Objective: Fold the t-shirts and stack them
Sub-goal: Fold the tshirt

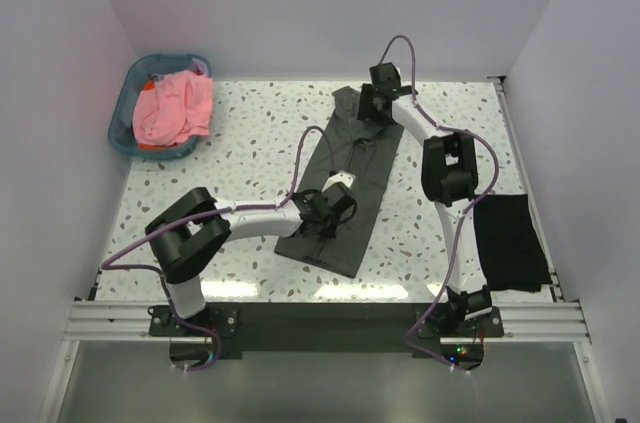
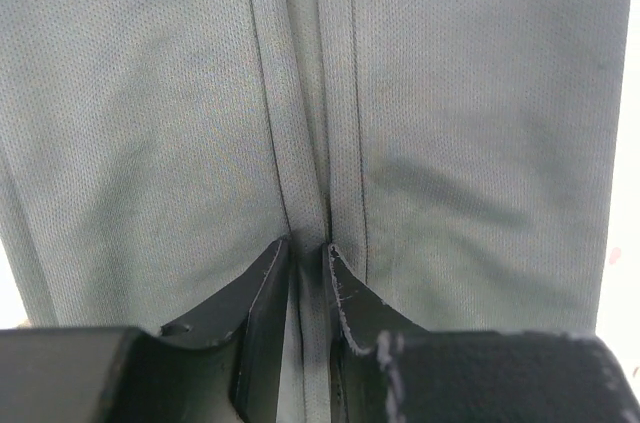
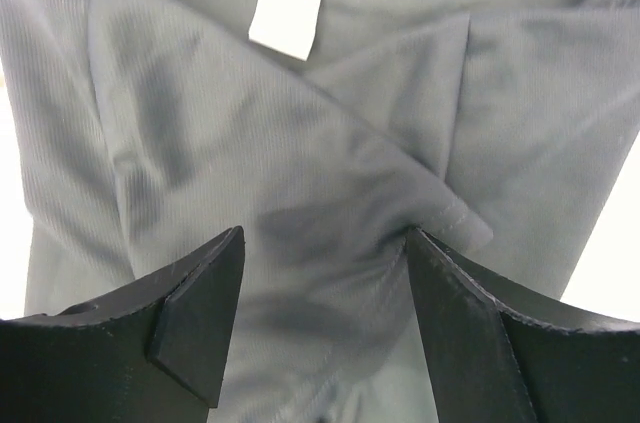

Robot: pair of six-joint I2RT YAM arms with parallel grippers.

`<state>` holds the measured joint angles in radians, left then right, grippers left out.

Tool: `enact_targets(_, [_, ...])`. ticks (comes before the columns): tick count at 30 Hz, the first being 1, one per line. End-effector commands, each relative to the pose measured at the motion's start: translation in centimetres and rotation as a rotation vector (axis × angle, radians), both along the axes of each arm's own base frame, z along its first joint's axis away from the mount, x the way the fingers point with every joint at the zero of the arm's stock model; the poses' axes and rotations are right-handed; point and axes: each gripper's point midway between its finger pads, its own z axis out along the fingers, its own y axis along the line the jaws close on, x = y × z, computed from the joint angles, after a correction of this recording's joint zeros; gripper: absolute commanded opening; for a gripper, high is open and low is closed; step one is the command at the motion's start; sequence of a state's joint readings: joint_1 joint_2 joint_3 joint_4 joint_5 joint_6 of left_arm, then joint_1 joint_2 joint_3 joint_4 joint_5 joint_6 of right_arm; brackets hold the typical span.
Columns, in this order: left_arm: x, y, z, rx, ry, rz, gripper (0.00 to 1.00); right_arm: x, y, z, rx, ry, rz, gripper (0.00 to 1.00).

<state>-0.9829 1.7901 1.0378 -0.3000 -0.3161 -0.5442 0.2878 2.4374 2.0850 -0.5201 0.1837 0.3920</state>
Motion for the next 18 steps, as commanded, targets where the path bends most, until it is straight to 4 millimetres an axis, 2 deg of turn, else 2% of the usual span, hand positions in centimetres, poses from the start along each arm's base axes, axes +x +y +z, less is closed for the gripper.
enact_targets(1, [-2.4,-0.9,-1.8,-0.022,0.084,-0.008,0.24,0.8,0.3,-0.3,-0.019,0.009,0.072,0.70])
enact_targets(8, [-4.1,-0.5,-2.3,-0.053,0.114,0.020,0.25,1.7,0.7,0.3,-0.052,-0.020,0.168,0.72])
enact_targets(9, [-4.1,-0.5,-2.2,-0.060,0.112,0.022,0.25,1.9,0.8,1.0,-0.053,-0.040,0.173,0.73])
enact_targets(11, [-3.9,-0.8,-1.5,-0.078,0.101,0.019,0.26,1.7,0.7,1.2,-0.053,-0.044,0.181,0.75])
enact_targets(18, [-3.4,-3.3,1.2,-0.181,0.086,-0.011,0.26,2.0,0.7,5.1,-0.077,-0.126,0.234,0.88])
